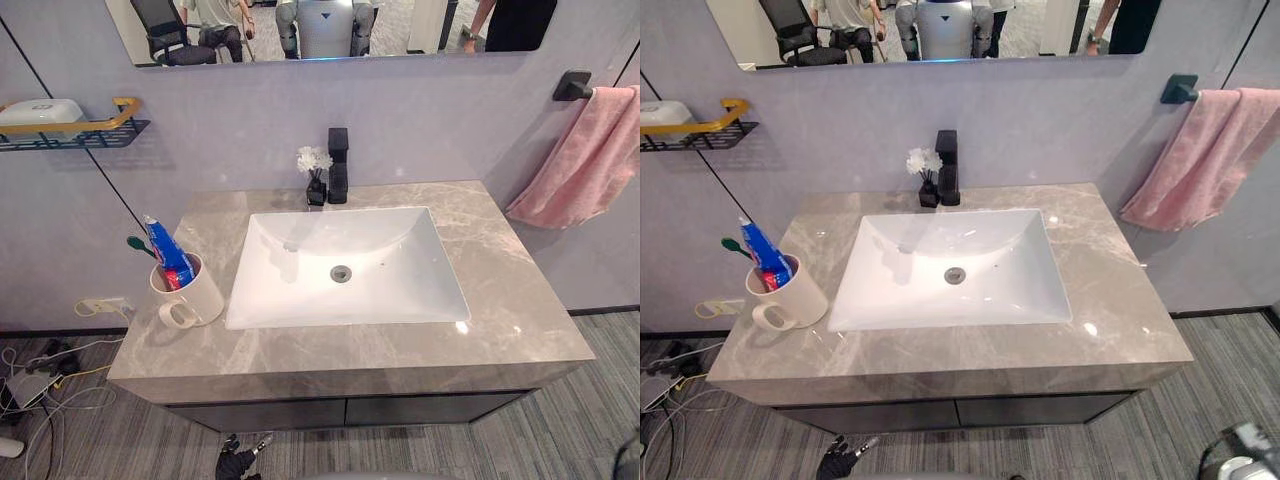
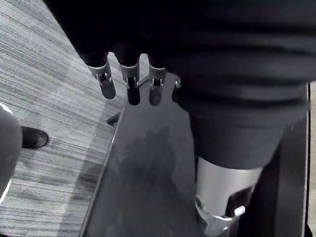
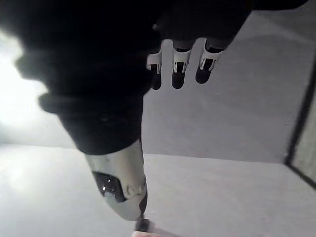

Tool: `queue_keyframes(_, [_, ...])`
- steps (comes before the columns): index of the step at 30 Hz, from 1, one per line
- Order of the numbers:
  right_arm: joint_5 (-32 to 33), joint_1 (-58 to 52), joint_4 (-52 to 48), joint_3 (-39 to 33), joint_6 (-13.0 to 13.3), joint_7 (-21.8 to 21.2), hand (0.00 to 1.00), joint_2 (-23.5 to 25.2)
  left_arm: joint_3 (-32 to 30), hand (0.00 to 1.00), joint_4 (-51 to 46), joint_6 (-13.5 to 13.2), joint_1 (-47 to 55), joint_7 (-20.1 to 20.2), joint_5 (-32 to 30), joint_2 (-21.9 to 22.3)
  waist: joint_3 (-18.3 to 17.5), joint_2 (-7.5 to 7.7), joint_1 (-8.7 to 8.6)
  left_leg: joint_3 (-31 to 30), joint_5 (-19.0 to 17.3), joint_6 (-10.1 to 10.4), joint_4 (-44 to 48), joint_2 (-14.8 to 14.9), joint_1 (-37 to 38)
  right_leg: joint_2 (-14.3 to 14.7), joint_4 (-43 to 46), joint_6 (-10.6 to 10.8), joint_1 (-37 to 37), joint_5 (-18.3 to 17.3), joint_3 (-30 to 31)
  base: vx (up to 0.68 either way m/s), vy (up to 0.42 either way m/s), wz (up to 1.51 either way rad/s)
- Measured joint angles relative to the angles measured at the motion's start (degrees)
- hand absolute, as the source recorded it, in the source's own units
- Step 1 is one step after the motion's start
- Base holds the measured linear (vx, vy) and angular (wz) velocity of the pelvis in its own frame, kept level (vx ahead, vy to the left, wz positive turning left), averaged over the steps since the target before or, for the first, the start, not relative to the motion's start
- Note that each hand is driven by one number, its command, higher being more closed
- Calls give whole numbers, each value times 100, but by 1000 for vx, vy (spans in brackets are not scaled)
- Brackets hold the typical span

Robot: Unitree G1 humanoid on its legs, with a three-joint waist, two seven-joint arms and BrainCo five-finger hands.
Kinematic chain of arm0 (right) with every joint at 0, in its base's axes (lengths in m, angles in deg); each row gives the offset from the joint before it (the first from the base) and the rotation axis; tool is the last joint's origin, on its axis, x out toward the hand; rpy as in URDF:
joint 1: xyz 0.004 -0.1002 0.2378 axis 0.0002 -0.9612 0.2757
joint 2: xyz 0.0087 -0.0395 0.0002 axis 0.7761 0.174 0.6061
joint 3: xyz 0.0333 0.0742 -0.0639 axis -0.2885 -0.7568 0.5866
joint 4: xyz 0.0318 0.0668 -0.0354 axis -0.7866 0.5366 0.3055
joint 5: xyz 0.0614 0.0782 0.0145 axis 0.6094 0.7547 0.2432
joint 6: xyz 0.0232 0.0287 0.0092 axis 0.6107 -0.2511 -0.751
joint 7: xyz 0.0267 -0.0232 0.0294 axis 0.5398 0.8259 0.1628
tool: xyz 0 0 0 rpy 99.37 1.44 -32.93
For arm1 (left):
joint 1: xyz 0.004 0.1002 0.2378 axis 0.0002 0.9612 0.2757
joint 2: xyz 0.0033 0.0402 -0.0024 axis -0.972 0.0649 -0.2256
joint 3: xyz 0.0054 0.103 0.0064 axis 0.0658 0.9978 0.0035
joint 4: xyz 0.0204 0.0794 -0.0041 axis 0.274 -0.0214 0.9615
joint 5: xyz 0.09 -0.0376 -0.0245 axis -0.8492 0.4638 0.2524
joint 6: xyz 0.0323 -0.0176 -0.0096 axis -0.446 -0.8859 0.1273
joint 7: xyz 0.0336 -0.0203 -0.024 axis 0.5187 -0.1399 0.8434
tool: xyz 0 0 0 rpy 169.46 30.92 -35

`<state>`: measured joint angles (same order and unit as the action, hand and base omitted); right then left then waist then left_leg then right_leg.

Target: Organize washtable

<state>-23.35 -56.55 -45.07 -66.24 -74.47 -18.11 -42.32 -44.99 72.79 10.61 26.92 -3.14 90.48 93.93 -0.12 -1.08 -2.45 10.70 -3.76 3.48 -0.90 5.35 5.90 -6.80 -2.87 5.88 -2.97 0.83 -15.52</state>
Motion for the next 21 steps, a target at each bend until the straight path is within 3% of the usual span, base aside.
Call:
queue_keyframes(7, [475, 7, 1659, 677, -9, -170, 0, 31, 66, 0, 28, 98, 16, -15, 170, 1, 54, -51, 23, 185, -37, 15, -28, 23, 167, -42, 293, 7, 30, -149, 71, -1, 14, -9])
queue_keyframes(14, [623, -36, 3264, 1622, -307, -1181, 0, -58, 429, 0, 49, 109, 6, 12, 232, -10, 197, -127, 124, 382, -77, 68, -52, 98, 230, -5, 495, 17, 35, -257, 127, 26, -5, -5])
queue_keyframes(21, [613, -13, 3982, 2142, -420, -1870, 0, -126, 528, 0, 40, 90, -37, 25, 193, -18, 203, -106, 331, 360, -85, 86, -119, 105, 290, -17, 582, 40, -20, -378, 9, 56, -1, 8])
